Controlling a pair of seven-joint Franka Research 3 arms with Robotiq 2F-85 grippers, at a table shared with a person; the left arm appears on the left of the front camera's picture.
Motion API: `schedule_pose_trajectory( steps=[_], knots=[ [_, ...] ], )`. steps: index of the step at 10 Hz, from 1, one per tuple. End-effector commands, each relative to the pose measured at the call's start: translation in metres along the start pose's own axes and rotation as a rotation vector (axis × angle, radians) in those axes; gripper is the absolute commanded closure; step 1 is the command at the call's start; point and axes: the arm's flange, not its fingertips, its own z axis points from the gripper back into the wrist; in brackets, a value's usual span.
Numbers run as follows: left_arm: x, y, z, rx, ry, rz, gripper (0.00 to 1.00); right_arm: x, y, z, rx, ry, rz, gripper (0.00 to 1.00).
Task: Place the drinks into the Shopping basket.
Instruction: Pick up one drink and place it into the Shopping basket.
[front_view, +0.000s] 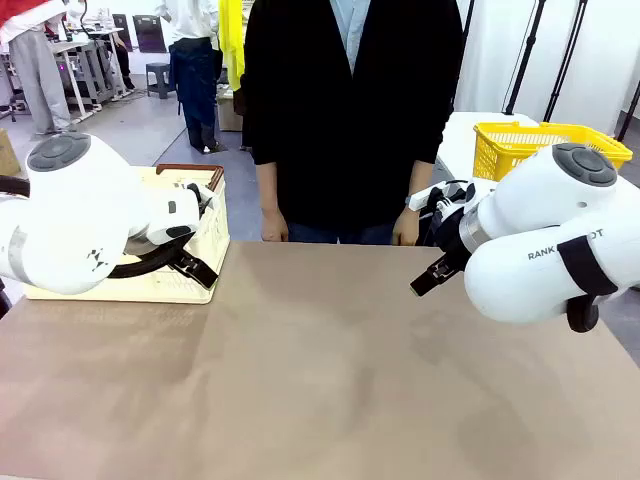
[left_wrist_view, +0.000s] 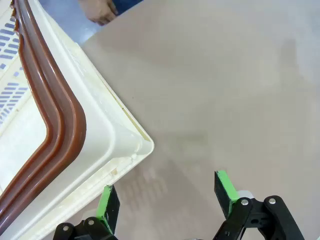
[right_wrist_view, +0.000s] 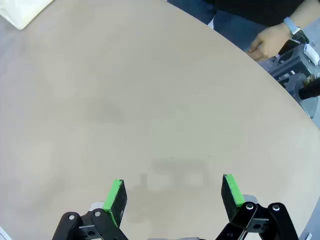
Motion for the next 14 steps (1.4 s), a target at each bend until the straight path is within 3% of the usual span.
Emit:
schedule_pose_trajectory(
  steps=[1,14],
  knots=[
    [0.0,0.0,0.0001,0.0,0.0,0.0,0.0,0.0,0.0,0.0,0.0,0.0,0.0,0.0],
    [0.0,0.0,0.0001,0.0,0.0,0.0,0.0,0.0,0.0,0.0,0.0,0.0,0.0,0.0]
  ],
)
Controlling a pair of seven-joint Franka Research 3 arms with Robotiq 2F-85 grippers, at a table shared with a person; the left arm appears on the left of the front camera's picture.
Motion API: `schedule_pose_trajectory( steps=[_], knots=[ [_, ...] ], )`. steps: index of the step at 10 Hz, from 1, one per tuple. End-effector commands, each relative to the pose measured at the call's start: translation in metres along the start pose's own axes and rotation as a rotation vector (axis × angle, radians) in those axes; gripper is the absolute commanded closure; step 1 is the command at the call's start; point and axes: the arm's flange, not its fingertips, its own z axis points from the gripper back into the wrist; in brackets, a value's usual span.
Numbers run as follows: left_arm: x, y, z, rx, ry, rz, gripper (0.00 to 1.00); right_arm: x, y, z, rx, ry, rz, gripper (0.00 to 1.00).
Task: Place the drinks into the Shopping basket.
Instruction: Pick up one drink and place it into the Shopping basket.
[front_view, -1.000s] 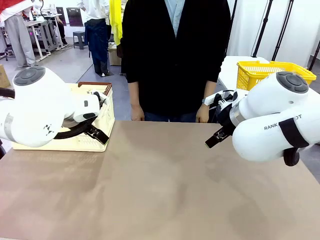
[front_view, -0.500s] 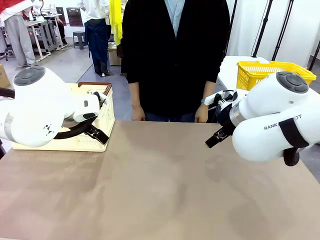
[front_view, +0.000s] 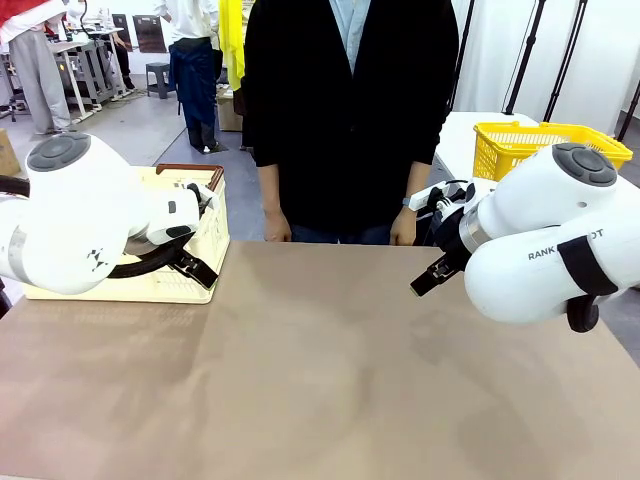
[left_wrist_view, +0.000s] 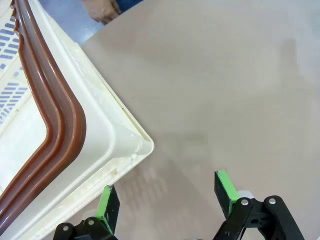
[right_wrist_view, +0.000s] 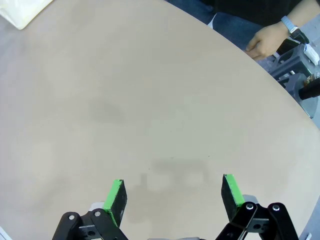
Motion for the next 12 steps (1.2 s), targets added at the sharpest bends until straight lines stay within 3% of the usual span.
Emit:
schedule_pose_trajectory(
  steps=[1,2,3,4,5,6,7,8,10,12],
  knots=[
    [0.0,0.0,0.0,0.0,0.0,0.0,0.0,0.0,0.0,0.0,0.0,0.0,0.0,0.0],
    [-0.004,0.0,0.012,-0.217,0.169,0.003,0.0,-0.001,-0.004,0.013,0.179,0.068,-0.067,0.0],
    [-0.002,-0.003,0.026,-0.342,0.323,0.179,0.0,0.0,-0.009,0.027,0.349,0.138,-0.234,0.0],
    [-0.005,-0.004,0.04,-0.439,0.381,0.259,0.0,0.002,-0.017,0.039,0.434,0.181,-0.408,0.0],
    [-0.006,-0.001,0.059,-0.6,0.365,0.302,0.0,0.001,-0.023,0.054,0.522,0.241,-0.516,0.0],
    [-0.01,0.013,0.09,-0.826,0.277,0.375,0.0,-0.006,-0.034,0.079,0.724,0.202,-0.55,0.0],
    [-0.017,0.037,0.127,-0.994,0.125,0.434,0.0,-0.018,-0.055,0.105,0.906,0.131,-0.606,0.0],
    [-0.031,0.07,0.167,-1.101,-0.041,0.51,0.0,-0.039,-0.083,0.134,0.99,0.052,-0.691,0.0],
    [-0.085,0.146,0.233,-1.127,-0.332,0.669,0.0,-0.097,-0.148,0.189,0.976,-0.111,-0.879,0.0],
    [-0.144,0.217,0.244,-1.105,-0.427,0.873,0.0,-0.158,-0.2,0.223,0.932,-0.246,-1.055,0.0]
  ],
)
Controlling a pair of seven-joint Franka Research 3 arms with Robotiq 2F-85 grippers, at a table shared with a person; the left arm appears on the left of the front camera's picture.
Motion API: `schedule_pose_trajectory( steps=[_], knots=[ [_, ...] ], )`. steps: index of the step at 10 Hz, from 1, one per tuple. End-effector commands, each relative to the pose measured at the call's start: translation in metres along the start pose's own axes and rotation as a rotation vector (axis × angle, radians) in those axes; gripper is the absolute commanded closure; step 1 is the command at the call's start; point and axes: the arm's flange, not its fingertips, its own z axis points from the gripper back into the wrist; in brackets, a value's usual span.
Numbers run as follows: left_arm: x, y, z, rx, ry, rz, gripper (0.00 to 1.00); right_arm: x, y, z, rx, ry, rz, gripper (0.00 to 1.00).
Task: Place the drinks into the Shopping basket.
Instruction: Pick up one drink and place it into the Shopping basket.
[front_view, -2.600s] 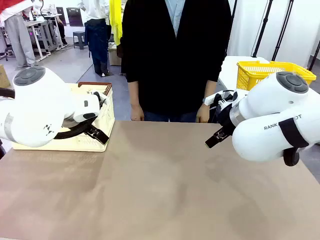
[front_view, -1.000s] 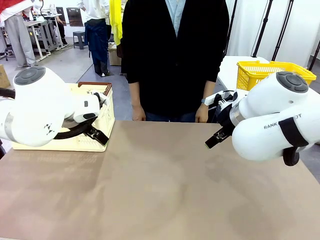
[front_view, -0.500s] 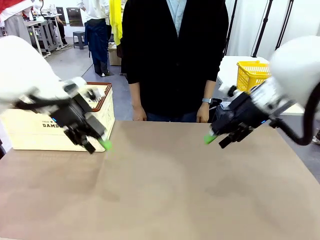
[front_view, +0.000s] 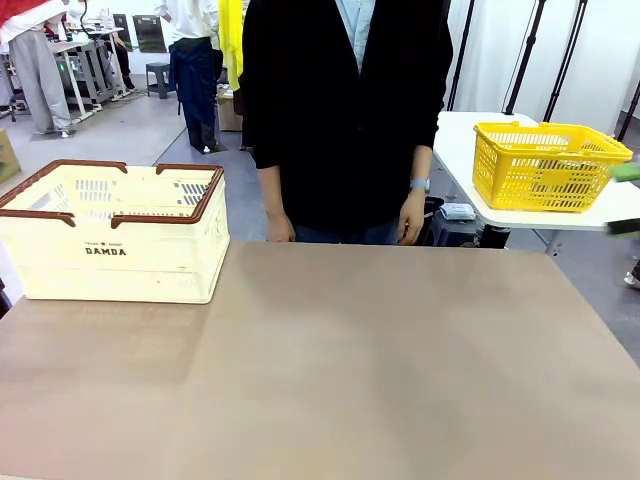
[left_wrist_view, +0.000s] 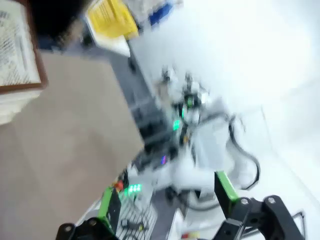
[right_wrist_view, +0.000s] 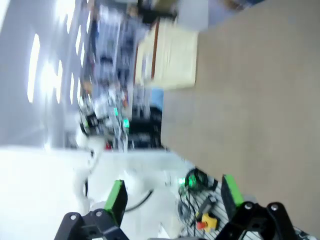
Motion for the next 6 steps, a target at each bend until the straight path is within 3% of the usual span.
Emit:
schedule_pose_trajectory(
  steps=[1,3,5,6],
  knots=[
    [0.02,0.058,0.042,-0.06,-0.178,0.148,0.0,-0.001,-0.029,0.045,0.058,-0.156,-0.098,0.0],
    [0.005,0.107,0.098,-0.118,-0.309,0.241,0.0,-0.015,-0.078,0.084,0.137,-0.27,-0.209,0.0],
    [-0.01,0.128,0.108,-0.151,-0.368,0.259,0.0,-0.024,-0.11,0.088,0.161,-0.331,-0.262,0.0],
    [-0.008,0.123,0.096,-0.086,-0.378,0.286,0.0,-0.025,-0.112,0.08,0.092,-0.36,-0.234,0.0]
  ],
)
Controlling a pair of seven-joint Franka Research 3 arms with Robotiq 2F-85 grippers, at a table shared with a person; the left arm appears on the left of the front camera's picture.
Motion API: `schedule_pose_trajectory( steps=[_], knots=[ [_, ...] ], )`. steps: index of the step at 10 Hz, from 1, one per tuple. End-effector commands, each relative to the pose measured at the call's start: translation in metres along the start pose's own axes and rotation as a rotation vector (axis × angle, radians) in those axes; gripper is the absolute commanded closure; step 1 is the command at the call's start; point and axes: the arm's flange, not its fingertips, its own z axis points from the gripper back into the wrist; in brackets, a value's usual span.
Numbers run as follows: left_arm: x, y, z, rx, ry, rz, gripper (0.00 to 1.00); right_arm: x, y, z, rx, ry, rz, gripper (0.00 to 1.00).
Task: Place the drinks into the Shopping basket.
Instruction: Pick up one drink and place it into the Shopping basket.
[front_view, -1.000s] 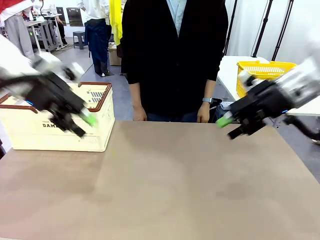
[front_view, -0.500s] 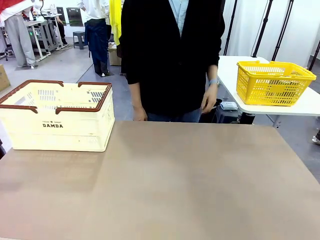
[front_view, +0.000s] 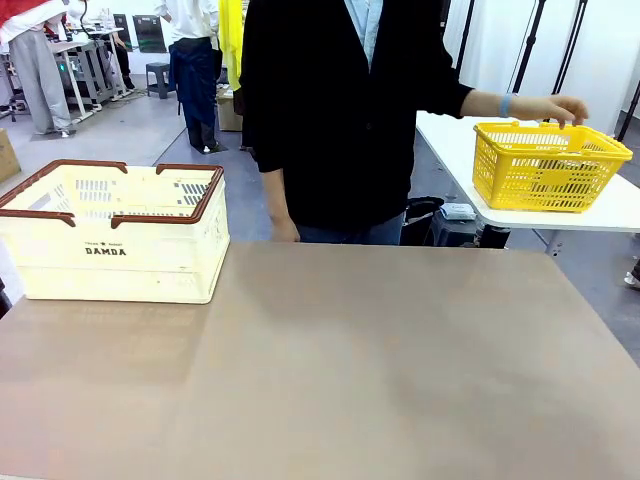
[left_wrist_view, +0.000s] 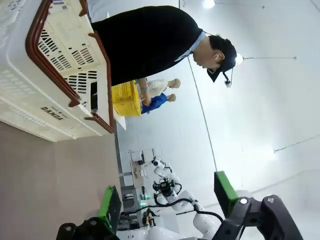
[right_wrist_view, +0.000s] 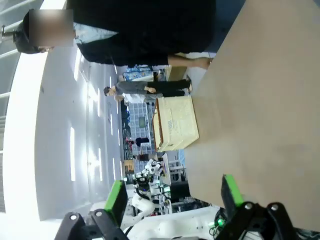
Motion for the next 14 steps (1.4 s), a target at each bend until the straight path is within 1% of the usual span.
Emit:
schedule_pose_trajectory(
  steps=[1,14],
  knots=[
    [-0.0023,-0.0034,0.0029,0.003,0.011,-0.006,0.0,-0.0024,0.0114,0.0028,-0.003,0.019,0.005,0.0],
    [-0.0023,-0.0034,0.0029,0.003,0.011,-0.006,0.0,-0.0024,0.0114,0.0028,-0.003,0.019,0.005,0.0]
  ],
)
